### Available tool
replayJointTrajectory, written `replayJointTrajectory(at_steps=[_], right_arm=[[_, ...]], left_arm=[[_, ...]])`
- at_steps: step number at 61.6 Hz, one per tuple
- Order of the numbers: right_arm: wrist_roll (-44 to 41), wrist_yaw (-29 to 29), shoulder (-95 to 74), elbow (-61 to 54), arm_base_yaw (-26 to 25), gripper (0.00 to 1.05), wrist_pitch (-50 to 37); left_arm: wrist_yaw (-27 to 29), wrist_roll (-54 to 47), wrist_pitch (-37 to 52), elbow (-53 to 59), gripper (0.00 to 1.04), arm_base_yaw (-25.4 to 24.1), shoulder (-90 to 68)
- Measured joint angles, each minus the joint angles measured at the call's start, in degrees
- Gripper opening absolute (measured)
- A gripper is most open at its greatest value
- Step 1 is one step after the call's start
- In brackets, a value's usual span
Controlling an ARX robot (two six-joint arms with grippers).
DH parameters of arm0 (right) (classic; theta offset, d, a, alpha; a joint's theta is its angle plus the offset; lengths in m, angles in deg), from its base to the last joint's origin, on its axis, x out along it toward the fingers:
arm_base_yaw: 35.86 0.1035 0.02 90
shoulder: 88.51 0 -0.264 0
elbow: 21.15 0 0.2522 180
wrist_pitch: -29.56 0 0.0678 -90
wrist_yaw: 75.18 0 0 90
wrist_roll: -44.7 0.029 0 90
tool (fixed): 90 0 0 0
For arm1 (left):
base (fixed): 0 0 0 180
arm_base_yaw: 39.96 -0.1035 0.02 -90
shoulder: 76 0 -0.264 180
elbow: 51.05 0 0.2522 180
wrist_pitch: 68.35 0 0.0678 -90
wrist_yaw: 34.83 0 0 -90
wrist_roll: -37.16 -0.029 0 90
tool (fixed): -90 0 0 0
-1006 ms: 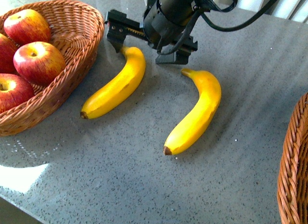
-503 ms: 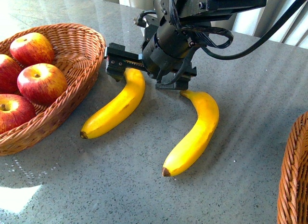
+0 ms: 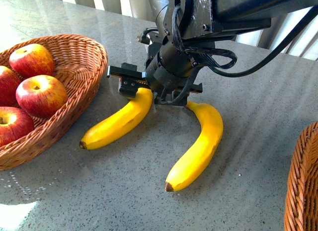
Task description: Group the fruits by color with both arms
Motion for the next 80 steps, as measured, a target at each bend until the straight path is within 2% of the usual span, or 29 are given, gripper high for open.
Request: replayJointTrajectory(at_steps=[8, 12, 28, 41, 51, 57, 69, 80], right_arm=[[0.4, 0.2, -0.1, -0.1, 0.0, 0.4, 0.0], [0.7, 0.2, -0.1, -0.2, 0.0, 0.36, -0.5], [3.9, -1.1, 4.4, -8.3, 0.0, 0.35, -7.3], [6.5, -2.3, 13.3, -21.9, -0.7, 0.35, -15.9], [7.3, -1.0, 25.5, -31.4, -1.9, 0.35, -23.3], [7.5, -1.2, 31.2, -35.7, -3.8, 0.35, -25.7], [7.1, 2.5, 40.5, -48.0, -10.8, 0.35, -27.4], [3.0, 2.2, 49.4, -57.2, -15.6, 0.35, -27.8]], left_arm=[[0.0, 0.0, 0.0, 0.0, 0.96, 0.0, 0.0], [0.0, 0.0, 0.0, 0.0, 0.96, 0.0, 0.0], [0.0, 0.0, 0.0, 0.0, 0.96, 0.0, 0.0], [0.0, 0.0, 0.0, 0.0, 0.96, 0.0, 0.0], [0.0, 0.0, 0.0, 0.0, 0.96, 0.0, 0.0], [0.0, 0.0, 0.0, 0.0, 0.96, 0.0, 0.0], [0.0, 0.0, 0.0, 0.0, 0.96, 0.0, 0.0], [0.0, 0.0, 0.0, 0.0, 0.96, 0.0, 0.0]])
